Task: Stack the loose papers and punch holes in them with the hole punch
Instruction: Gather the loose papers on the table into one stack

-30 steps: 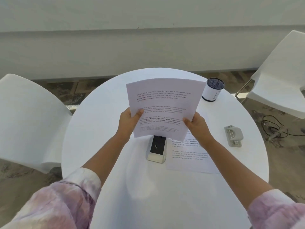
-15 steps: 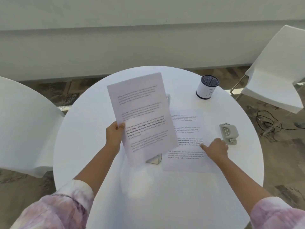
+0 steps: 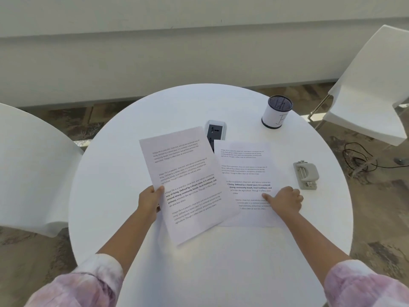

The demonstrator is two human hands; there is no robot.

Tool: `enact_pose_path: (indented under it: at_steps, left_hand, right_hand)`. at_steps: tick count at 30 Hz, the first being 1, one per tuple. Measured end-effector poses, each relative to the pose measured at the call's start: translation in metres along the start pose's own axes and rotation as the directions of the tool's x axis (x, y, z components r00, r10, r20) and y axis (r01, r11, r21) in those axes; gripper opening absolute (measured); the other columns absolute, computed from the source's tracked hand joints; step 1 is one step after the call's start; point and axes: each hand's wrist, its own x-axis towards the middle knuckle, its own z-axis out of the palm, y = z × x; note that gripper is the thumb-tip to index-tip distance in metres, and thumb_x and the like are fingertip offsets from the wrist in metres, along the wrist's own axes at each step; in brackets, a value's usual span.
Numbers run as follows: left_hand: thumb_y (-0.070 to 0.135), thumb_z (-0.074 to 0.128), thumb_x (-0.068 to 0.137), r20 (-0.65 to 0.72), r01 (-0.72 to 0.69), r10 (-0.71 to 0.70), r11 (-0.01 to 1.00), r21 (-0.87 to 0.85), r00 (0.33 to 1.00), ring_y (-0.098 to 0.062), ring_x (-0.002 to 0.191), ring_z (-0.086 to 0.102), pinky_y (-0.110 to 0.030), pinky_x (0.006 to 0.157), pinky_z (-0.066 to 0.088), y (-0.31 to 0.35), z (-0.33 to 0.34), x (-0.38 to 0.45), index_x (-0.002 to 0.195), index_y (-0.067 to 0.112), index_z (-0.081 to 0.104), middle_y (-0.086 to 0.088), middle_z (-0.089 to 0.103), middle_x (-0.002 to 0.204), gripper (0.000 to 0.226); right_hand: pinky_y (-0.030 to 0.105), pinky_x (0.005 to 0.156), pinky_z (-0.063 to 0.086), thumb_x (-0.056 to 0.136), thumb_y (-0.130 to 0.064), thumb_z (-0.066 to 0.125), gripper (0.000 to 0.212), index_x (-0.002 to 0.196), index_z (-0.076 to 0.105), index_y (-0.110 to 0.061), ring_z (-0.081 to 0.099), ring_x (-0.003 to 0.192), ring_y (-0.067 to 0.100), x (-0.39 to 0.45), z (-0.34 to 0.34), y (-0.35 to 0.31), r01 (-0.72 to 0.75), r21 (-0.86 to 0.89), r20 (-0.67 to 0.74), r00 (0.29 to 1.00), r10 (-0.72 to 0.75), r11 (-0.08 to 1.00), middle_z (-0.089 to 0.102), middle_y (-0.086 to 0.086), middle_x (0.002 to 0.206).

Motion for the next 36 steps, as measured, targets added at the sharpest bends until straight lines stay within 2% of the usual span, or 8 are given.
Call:
enact_pose_path:
  at_steps: [4,8,13,18,23,31,34,36]
  left_hand:
    - [0.010,0.050,0.093,-0.003,0.029,-0.029,1.000,-0.005,1.000,-0.020,0.072,0.058,-0.030,0.061,0.046,-0.005,-0.003,0.001,0.085,0.012,0.057,-0.014,0.061,0.104,0.011]
    - [0.009,0.050,0.093,-0.015,0.038,-0.038,0.999,-0.016,0.999,-0.020,0.073,0.058,-0.030,0.061,0.046,-0.004,-0.001,0.003,0.101,0.006,0.056,-0.016,0.060,0.107,0.010]
    - [0.006,0.048,0.093,0.008,0.046,-0.045,0.999,-0.009,0.999,-0.030,0.093,0.056,-0.031,0.064,0.048,-0.005,-0.001,0.005,0.117,-0.001,0.054,-0.016,0.059,0.112,0.026]
    - [0.006,0.047,0.094,-0.002,0.043,-0.043,0.999,0.017,0.999,-0.029,0.091,0.057,-0.031,0.063,0.048,-0.005,0.002,0.006,0.115,0.003,0.055,-0.013,0.060,0.106,0.022]
    - [0.007,0.049,0.092,-0.003,0.012,-0.012,0.993,0.118,1.000,-0.027,0.079,0.059,-0.040,0.078,0.048,-0.004,0.002,0.012,0.110,0.001,0.057,-0.012,0.063,0.094,0.021]
    - [0.005,0.048,0.090,0.038,0.026,-0.030,0.994,0.108,0.999,-0.027,0.074,0.059,-0.039,0.075,0.044,-0.003,0.013,0.012,0.081,0.014,0.056,-0.009,0.062,0.085,0.016]
    - [0.006,0.048,0.090,0.038,0.043,-0.048,0.991,0.123,0.998,-0.028,0.076,0.058,-0.039,0.074,0.043,-0.002,0.011,0.012,0.082,0.013,0.057,-0.010,0.063,0.086,0.013]
    - [0.008,0.049,0.091,0.039,0.050,-0.054,0.993,0.102,0.998,-0.026,0.071,0.058,-0.036,0.070,0.046,-0.002,0.010,0.012,0.083,0.012,0.056,-0.008,0.062,0.082,0.011]
  right_hand:
    - [0.044,0.097,0.039,0.075,-0.044,0.071,0.078,0.124,0.038,0.007,0.038,0.122,0.038,0.001,0.001,-0.002,-0.003,0.021,0.018,1.000,0.003,1.000,0.041,0.022,0.130]
    - [0.044,0.099,0.038,0.078,-0.042,0.068,0.073,0.124,0.038,0.006,0.037,0.123,0.037,0.000,0.000,-0.006,-0.007,0.014,0.033,0.999,0.007,1.000,0.040,0.022,0.132]
    - [0.045,0.097,0.038,0.083,-0.030,0.065,0.057,0.123,0.042,0.003,0.041,0.121,0.038,-0.004,0.004,-0.006,0.034,0.103,0.036,0.999,-0.038,0.994,0.044,0.022,0.129]
    - [0.035,0.070,0.040,0.089,-0.011,0.052,0.021,0.106,0.039,-0.007,0.052,0.081,0.030,-0.013,-0.004,-0.007,0.215,0.305,-0.050,0.976,-0.210,0.928,0.060,0.018,0.103]
    - [0.035,0.062,0.039,0.090,-0.014,0.051,0.021,0.110,0.044,-0.011,0.061,0.076,0.037,-0.023,-0.028,-0.028,0.530,0.008,-0.300,0.810,-0.504,0.848,0.065,0.014,0.087]
    - [0.026,0.048,0.034,0.073,-0.008,0.071,0.028,0.097,0.057,-0.011,0.055,0.046,0.032,-0.044,-0.073,-0.075,0.708,-0.251,-0.549,0.458,-0.700,0.660,0.062,0.008,0.059]
    - [0.026,0.052,0.033,0.077,-0.012,0.068,0.027,0.102,0.055,-0.012,0.057,0.053,0.034,-0.057,-0.085,-0.085,0.748,-0.186,-0.559,0.453,-0.695,0.637,0.065,0.008,0.068]
    - [0.027,0.056,0.034,0.083,-0.017,0.063,0.028,0.108,0.051,-0.014,0.056,0.061,0.030,-0.069,-0.092,-0.093,0.758,-0.018,-0.518,0.551,-0.655,0.652,0.064,0.001,0.080]
